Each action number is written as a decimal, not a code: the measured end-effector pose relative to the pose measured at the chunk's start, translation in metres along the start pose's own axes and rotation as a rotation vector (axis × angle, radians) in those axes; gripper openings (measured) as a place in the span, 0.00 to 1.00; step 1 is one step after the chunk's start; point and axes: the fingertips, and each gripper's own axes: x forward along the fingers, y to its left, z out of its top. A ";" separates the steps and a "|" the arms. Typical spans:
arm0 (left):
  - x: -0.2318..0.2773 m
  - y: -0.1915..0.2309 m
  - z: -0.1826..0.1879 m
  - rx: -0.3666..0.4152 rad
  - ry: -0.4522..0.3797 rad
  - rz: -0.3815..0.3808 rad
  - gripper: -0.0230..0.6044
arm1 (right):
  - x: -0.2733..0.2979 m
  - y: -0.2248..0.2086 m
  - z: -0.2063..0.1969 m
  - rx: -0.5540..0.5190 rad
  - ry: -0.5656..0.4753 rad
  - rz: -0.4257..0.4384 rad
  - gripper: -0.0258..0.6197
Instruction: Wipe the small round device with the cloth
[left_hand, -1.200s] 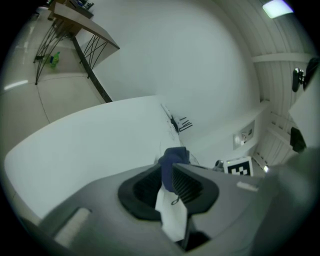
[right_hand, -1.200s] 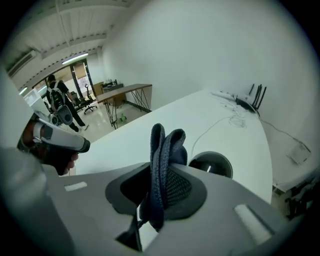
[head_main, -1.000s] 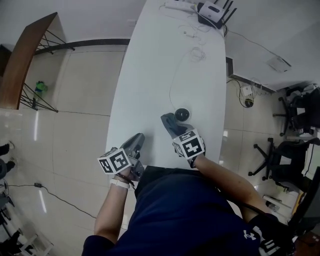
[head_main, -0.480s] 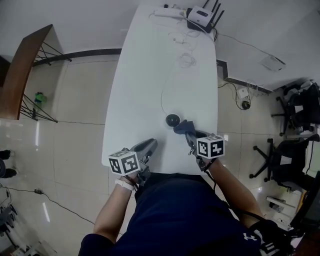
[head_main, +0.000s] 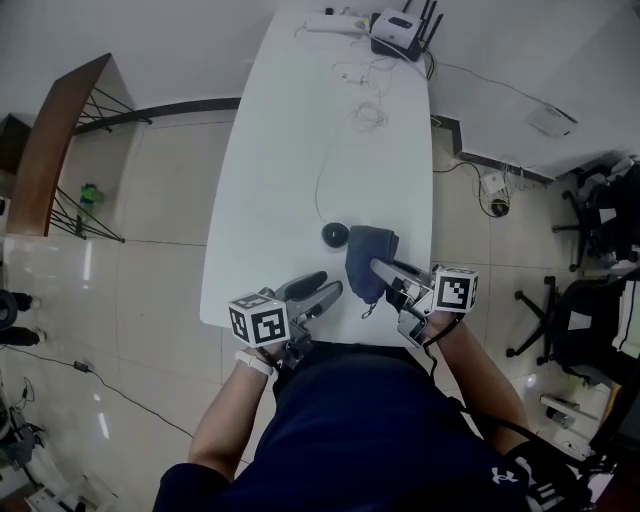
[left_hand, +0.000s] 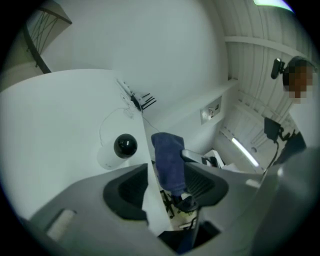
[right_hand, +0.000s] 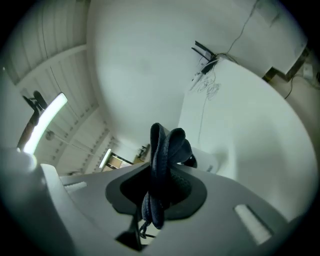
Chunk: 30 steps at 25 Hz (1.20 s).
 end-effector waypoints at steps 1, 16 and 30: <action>0.005 -0.007 0.002 -0.009 -0.005 -0.031 0.43 | 0.000 0.012 0.000 0.028 0.000 0.077 0.15; 0.023 -0.038 -0.003 -0.049 -0.029 -0.160 0.16 | 0.003 0.030 -0.019 -0.024 0.131 0.233 0.28; -0.036 0.146 -0.094 0.057 0.394 0.658 0.35 | -0.019 -0.037 -0.008 -0.032 -0.010 -0.038 0.20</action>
